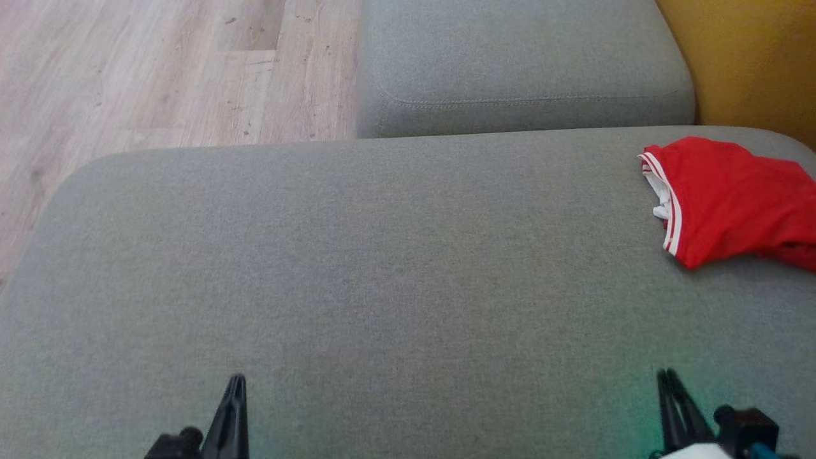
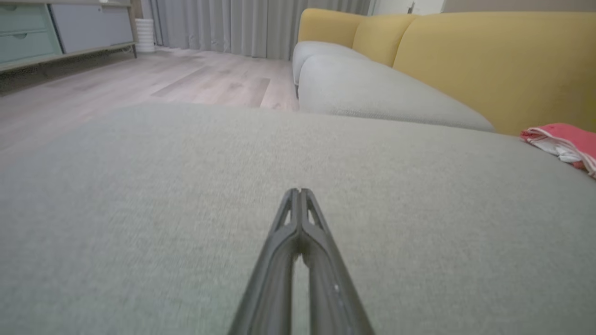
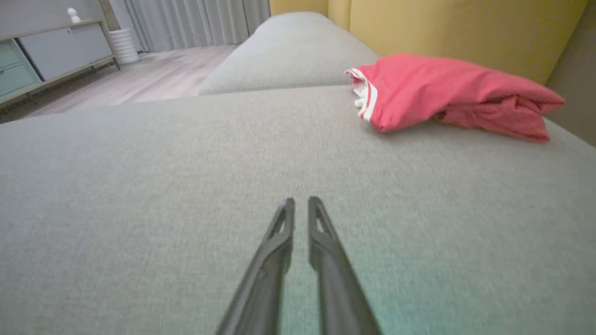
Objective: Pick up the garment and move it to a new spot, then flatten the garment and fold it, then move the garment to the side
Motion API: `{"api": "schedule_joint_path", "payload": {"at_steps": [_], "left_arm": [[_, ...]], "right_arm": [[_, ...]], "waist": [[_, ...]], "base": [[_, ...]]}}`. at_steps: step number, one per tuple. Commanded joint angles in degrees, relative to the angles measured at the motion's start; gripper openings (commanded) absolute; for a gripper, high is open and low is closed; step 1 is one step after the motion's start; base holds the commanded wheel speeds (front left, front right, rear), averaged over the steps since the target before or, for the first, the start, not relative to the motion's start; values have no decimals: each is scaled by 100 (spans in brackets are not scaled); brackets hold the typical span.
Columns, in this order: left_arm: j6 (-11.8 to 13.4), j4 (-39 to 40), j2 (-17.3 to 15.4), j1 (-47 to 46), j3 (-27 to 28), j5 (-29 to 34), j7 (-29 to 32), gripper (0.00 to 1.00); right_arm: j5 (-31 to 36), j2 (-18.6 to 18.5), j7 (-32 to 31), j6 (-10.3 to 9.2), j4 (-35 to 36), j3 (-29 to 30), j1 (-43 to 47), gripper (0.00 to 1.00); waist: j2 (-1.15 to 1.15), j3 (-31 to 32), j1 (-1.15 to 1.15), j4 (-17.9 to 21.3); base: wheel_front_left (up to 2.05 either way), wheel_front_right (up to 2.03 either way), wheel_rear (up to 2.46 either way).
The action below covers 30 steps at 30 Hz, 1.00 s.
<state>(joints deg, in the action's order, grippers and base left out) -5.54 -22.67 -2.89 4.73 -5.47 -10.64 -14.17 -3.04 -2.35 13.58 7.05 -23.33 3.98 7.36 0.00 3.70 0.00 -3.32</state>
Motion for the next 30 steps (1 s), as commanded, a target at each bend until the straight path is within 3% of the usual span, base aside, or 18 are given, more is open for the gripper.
{"api": "schedule_joint_path", "payload": {"at_steps": [1,30], "left_arm": [[-4,72,-5,-99,60,-161,67,0],[-48,275,-4,-305,301,-2001,510,0]], "right_arm": [[-167,-2,-70,1,75,50,-111,0],[-2187,-14,-493,11,306,67,-362,0]], "waist": [[0,-8,0,5],[0,-95,0,80]], "base": [[0,0,0],[0,0,0]]}}
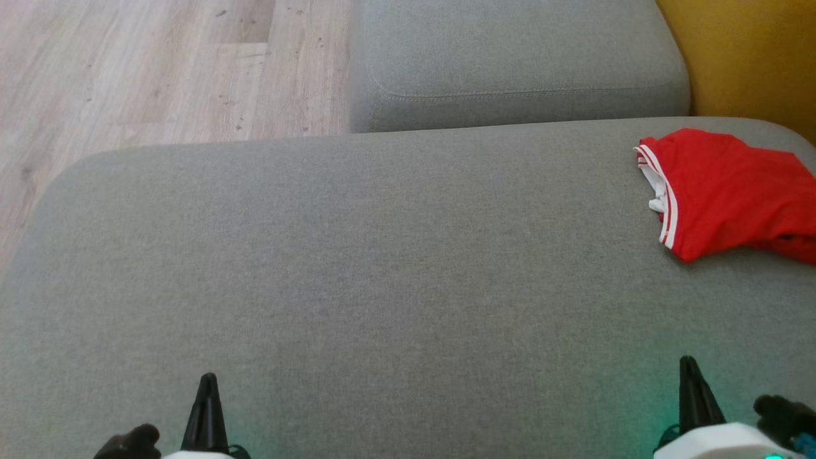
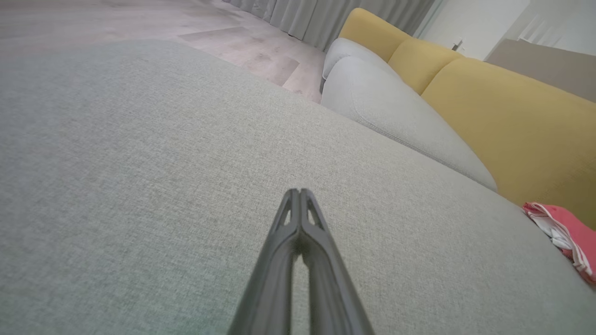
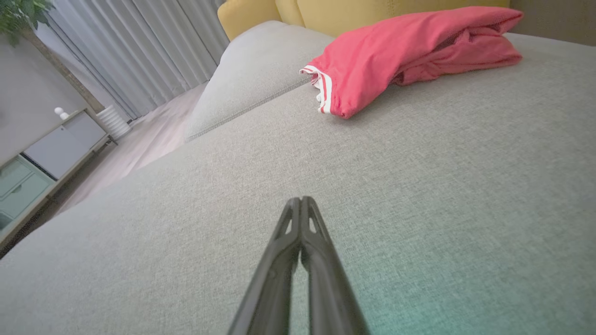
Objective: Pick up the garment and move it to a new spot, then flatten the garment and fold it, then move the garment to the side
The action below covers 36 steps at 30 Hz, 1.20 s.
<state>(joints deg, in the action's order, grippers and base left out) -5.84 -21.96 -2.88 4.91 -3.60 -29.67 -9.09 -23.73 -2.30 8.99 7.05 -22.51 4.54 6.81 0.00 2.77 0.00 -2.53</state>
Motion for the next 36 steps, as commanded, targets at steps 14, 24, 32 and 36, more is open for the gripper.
{"api": "schedule_joint_path", "payload": {"at_steps": [14,24,32,36], "left_arm": [[-40,291,-4,-439,247,-1009,232,0],[-55,353,-4,-523,343,-1661,398,0],[-68,403,-3,-590,419,-2183,530,0],[-74,427,-3,-623,458,-2444,597,0]], "right_arm": [[-1115,-24,-258,16,316,39,-454,0],[-1828,-28,-419,19,383,59,-560,0],[-2398,-32,-548,22,435,75,-644,0],[-2684,-33,-612,24,462,83,-686,0]], "waist": [[0,-45,0,38],[0,-76,0,65],[0,-101,0,86],[0,-113,0,97]], "base": [[0,0,0],[0,0,0],[0,0,0],[0,0,0]]}}
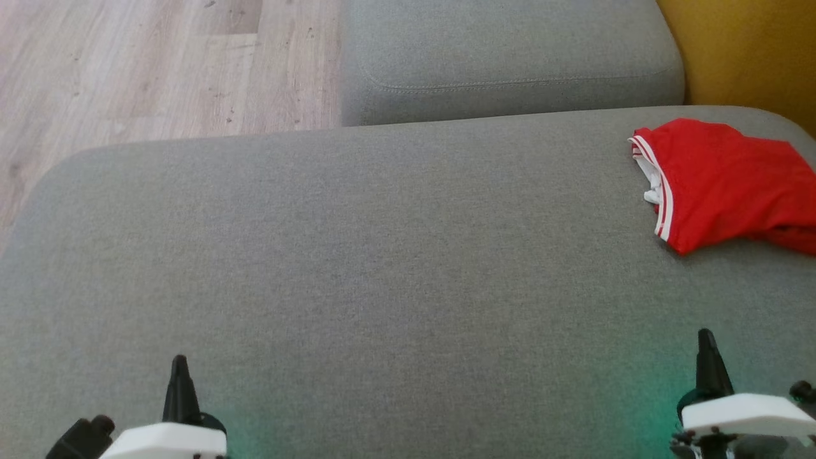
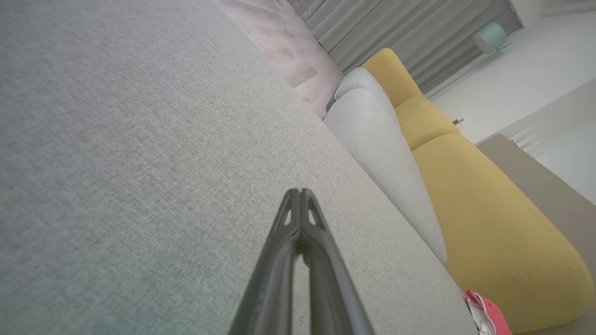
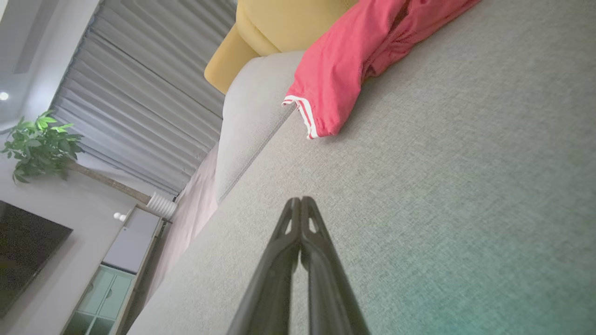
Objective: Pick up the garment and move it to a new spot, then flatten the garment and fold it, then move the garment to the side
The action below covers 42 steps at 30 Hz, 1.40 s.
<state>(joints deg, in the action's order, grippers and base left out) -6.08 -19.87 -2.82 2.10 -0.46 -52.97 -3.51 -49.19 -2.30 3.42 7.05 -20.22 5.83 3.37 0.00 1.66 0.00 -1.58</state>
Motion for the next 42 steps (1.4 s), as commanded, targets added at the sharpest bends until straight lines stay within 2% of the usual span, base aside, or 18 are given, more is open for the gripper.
{"api": "schedule_joint_path", "payload": {"at_steps": [1,42], "left_arm": [[-51,225,-9,-350,153,-177,54,0],[-115,478,-7,-693,543,-2850,731,0]], "right_arm": [[-206,-34,-71,24,240,-44,-352,0],[-3128,-51,-729,38,511,38,-783,0]], "waist": [[0,-5,0,4],[0,-132,0,114]], "base": [[0,0,0],[0,0,0]]}}
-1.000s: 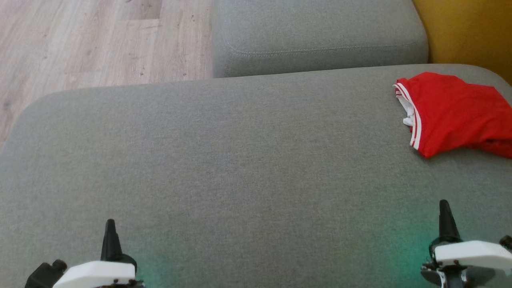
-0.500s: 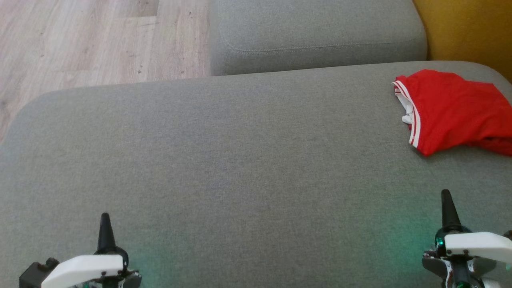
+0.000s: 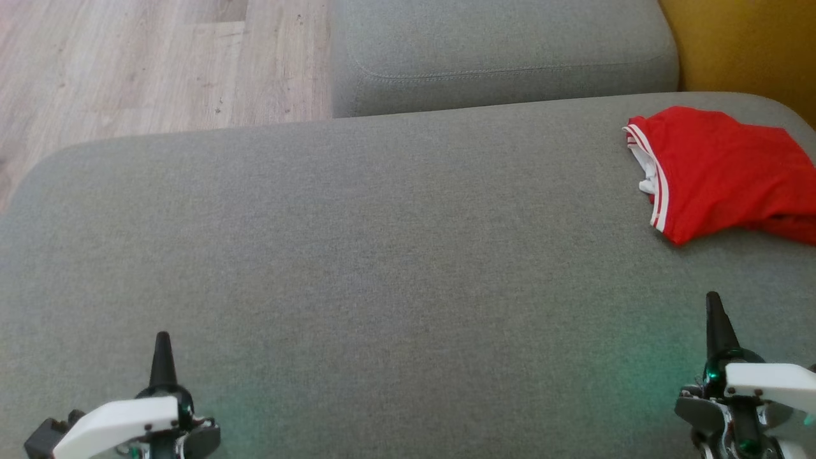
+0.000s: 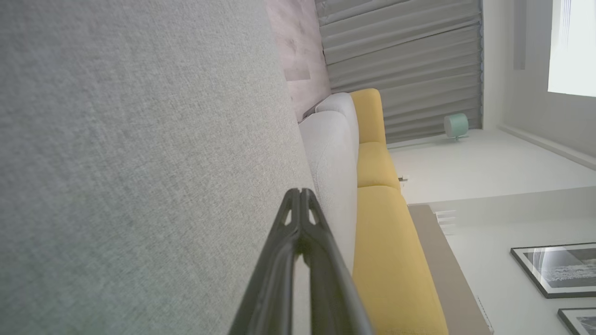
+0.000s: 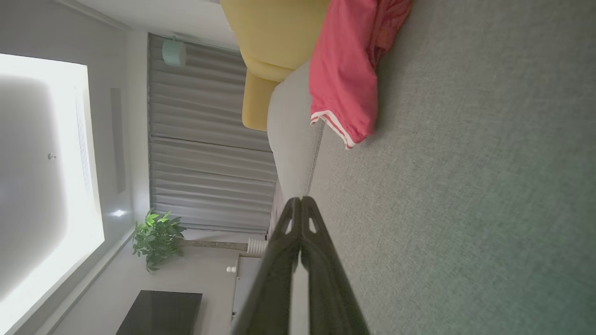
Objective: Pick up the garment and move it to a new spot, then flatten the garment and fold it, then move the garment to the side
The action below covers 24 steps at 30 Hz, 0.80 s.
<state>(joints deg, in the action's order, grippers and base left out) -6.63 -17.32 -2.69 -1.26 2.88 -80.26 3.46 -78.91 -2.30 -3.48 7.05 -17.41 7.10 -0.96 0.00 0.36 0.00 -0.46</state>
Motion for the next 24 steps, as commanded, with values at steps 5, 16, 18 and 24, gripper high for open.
{"api": "schedule_joint_path", "payload": {"at_steps": [5,16,18,24], "left_arm": [[-66,248,-20,-391,247,-382,100,0],[-84,317,-19,-483,352,-1099,282,0],[-86,325,-19,-494,365,-1189,305,0],[-86,325,-19,-494,365,-1189,305,0]], "right_arm": [[-442,-52,-103,40,256,-82,-392,0],[-1227,-57,-280,44,329,-60,-508,0],[-1325,-58,-302,44,338,-57,-522,0],[-1325,-58,-302,44,338,-57,-522,0]], "waist": [[0,-15,0,13],[0,-49,0,42],[0,-54,0,46],[0,-54,0,46]], "base": [[0,0,0],[0,0,0],[0,0,0],[0,0,0]]}}
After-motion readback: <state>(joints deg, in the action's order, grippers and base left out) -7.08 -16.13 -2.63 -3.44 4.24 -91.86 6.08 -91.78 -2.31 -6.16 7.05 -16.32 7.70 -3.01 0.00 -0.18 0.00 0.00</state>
